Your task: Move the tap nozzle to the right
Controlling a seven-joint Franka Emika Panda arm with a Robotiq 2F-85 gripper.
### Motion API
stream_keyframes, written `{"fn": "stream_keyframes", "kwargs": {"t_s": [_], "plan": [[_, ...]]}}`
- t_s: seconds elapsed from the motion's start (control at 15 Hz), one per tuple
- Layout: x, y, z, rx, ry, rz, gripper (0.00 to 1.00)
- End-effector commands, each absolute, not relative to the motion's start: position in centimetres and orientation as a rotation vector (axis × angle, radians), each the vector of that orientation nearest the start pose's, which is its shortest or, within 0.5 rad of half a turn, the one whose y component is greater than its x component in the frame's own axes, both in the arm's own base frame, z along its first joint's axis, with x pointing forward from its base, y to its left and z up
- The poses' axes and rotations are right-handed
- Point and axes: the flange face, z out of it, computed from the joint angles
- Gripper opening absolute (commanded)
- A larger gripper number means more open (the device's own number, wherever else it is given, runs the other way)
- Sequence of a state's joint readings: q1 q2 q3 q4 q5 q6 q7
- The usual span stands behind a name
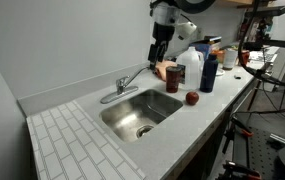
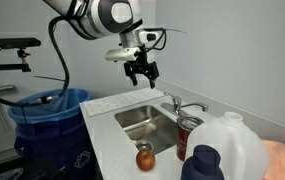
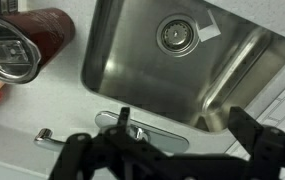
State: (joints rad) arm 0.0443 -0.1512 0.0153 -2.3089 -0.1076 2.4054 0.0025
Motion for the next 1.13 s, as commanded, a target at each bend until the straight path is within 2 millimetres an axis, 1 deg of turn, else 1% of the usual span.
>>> {"fn": "stream_keyframes", "kwargs": {"t_s": [0.0,1.07], "plan": [[51.02,2.99,43.24,-3.186,-0.204,-0.399,1.0],[51.02,2.99,43.24,-3.186,-0.204,-0.399,1.0]]}}
